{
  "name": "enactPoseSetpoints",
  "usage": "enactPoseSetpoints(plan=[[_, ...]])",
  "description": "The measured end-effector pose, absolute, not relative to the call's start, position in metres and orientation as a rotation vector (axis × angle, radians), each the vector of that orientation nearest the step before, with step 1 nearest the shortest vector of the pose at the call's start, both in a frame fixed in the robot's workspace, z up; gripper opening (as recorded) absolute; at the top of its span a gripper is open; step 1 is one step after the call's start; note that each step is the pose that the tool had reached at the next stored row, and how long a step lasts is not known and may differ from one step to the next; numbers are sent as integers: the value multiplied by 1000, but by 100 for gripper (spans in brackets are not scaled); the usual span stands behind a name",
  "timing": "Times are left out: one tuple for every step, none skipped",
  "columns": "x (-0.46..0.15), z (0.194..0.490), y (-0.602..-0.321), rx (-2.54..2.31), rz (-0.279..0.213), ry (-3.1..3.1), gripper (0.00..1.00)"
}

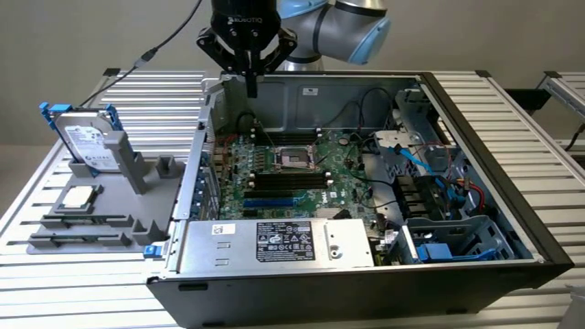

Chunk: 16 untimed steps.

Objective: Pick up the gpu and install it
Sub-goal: 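Reach for the gpu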

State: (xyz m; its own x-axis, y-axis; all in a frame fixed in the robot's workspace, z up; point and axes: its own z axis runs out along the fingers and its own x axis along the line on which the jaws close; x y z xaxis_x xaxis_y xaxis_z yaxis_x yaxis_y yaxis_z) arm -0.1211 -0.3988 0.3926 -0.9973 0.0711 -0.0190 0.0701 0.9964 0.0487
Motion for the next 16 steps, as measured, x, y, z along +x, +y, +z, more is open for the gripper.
enactPoseSetpoints(plan=[[-121,393,-399,110,75,3118,11],[-121,393,-399,110,75,3118,11],[-121,393,-399,110,75,3118,11],[-121,393,-399,110,75,3118,11],[-121,393,-399,110,75,3118,11],[-122,393,-399,110,75,3116,11],[-125,393,-398,110,75,3111,11],[-128,393,-396,110,75,3104,11],[-129,393,-396,109,76,3099,11],[-129,393,-396,109,76,3098,11],[-129,392,-396,109,76,3098,11],[-129,391,-396,109,76,3099,11],[-129,390,-396,109,76,3102,11],[-129,389,-396,109,76,3105,11],[-129,389,-396,110,77,3105,11],[-129,388,-395,110,78,3105,11]])
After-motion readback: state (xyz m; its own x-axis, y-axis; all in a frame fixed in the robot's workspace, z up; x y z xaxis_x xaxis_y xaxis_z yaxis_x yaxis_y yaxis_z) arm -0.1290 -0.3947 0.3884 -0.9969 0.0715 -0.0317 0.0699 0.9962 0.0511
